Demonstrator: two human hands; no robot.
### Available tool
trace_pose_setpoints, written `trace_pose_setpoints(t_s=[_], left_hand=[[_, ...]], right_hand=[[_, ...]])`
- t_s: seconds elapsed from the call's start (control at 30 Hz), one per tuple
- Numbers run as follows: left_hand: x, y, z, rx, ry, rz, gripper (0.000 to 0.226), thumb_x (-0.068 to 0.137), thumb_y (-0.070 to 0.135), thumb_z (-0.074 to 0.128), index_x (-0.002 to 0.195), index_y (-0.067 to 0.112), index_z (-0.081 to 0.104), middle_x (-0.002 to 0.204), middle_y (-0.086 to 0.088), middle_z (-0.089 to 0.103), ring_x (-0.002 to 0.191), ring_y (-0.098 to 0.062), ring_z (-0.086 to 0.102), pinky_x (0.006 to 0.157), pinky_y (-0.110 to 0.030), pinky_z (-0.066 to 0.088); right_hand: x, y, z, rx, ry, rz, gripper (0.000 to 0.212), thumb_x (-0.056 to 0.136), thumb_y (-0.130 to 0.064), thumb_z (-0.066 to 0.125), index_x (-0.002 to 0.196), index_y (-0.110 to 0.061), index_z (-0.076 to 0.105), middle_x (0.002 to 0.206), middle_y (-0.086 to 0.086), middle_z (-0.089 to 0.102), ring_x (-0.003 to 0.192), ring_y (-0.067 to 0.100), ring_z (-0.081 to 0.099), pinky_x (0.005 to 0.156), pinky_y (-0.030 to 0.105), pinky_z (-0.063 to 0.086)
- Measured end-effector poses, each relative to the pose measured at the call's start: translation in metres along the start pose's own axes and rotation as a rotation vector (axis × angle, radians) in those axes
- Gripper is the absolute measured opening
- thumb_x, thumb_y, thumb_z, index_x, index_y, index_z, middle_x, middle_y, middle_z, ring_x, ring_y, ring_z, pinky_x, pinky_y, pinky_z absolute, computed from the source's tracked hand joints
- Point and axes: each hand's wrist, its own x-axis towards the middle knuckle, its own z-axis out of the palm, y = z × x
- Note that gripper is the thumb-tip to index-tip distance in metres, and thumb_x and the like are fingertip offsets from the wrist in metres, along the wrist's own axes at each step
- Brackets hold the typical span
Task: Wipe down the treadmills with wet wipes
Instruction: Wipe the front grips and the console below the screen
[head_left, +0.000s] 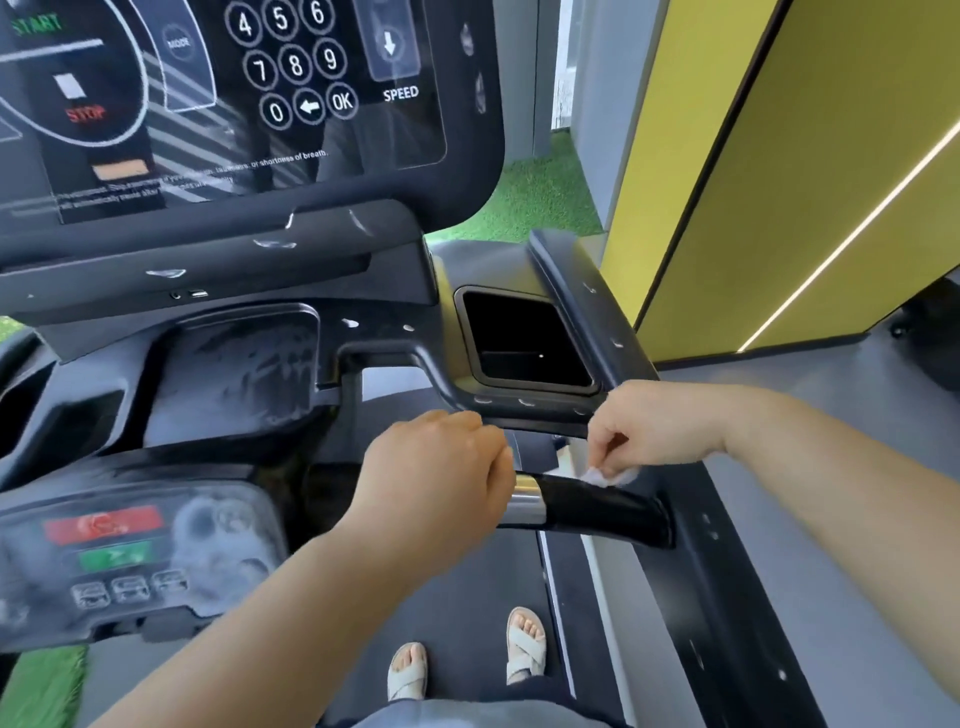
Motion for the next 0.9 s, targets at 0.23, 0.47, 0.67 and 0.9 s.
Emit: trace_pose_setpoints(t_s=[0.23,0.47,0.67,0.9], left_hand=[[0.004,0.013,0.007,0.012,-0.012,0.037,0.036,0.082,0.029,0.034,0.052,0.022,0.053,0.050,0.009,0.044,0.045,-0.016,0.044,0.040,-0.016,0.014],[0.006,0.020,0.011,-0.009,-0.035,0.060,0.033,0.081,0.030,0.036,0.055,0.023,0.056,0.052,0.009,0.045,0.047,-0.016,0.046,0.039,-0.016,0.017],[0.006,0.019,0.011,0.007,-0.044,0.068,0.033,0.082,0.031,0.036,0.055,0.023,0.055,0.053,0.010,0.046,0.046,-0.015,0.045,0.045,-0.011,0.010],[0.007,0.021,0.012,0.037,-0.021,0.088,0.033,0.081,0.030,0.035,0.055,0.022,0.054,0.052,0.009,0.045,0.045,-0.015,0.043,0.046,-0.011,0.007]], right_hand=[[0.006,-0.008,0.022,0.226,0.247,-0.035,0.017,0.093,-0.022,0.060,0.104,-0.025,0.072,0.082,-0.028,0.059,0.078,-0.013,0.056,0.069,0.001,0.040],[-0.007,0.010,0.035,0.187,0.288,0.000,0.019,0.093,-0.018,0.060,0.107,-0.021,0.072,0.089,-0.023,0.058,0.089,-0.002,0.056,0.085,0.014,0.043],[-0.017,0.013,0.036,-0.242,0.139,0.120,0.027,0.091,-0.005,0.046,0.078,-0.020,0.065,0.072,-0.005,0.051,0.058,0.011,0.043,0.057,0.021,0.031],[-0.006,-0.004,0.035,-0.330,0.176,0.203,0.030,0.076,0.009,0.044,0.080,-0.013,0.065,0.068,0.002,0.048,0.060,0.020,0.037,0.049,0.022,0.029]])
